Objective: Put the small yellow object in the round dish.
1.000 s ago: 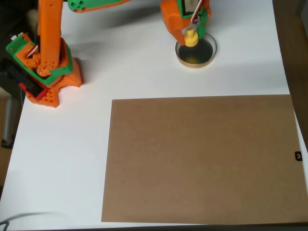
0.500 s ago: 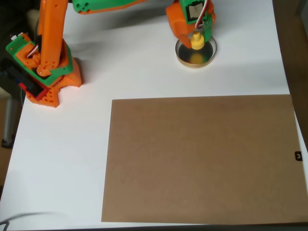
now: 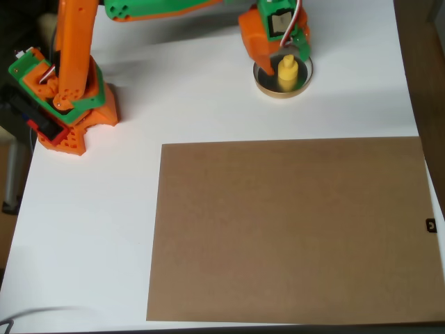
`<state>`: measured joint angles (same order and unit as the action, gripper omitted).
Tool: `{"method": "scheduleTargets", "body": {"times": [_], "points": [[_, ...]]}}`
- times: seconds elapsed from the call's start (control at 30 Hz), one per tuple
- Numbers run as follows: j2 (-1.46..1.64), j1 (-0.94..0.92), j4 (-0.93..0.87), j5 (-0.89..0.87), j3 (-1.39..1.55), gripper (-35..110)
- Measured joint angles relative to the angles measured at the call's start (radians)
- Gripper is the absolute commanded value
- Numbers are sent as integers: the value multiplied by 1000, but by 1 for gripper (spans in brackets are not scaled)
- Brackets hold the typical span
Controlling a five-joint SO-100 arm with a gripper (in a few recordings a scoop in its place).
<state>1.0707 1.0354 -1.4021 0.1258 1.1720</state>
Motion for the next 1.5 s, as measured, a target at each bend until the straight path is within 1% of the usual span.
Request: {"method": "scheduleTargets", "body": {"times": [0.2, 0.4, 0.57, 0.7, 0.93, 1.17, 1.27, 1.5], "points": [[57, -29, -12, 34, 57, 24], [255, -94, -43, 132, 190, 25], [440, -163, -49, 250, 351, 24], [581, -273, -32, 348, 499, 24], [799, -563, 46, 483, 758, 23], [948, -851, 160, 494, 905, 23], [980, -968, 215, 462, 925, 23], [1032, -1161, 342, 334, 1005, 24]]}}
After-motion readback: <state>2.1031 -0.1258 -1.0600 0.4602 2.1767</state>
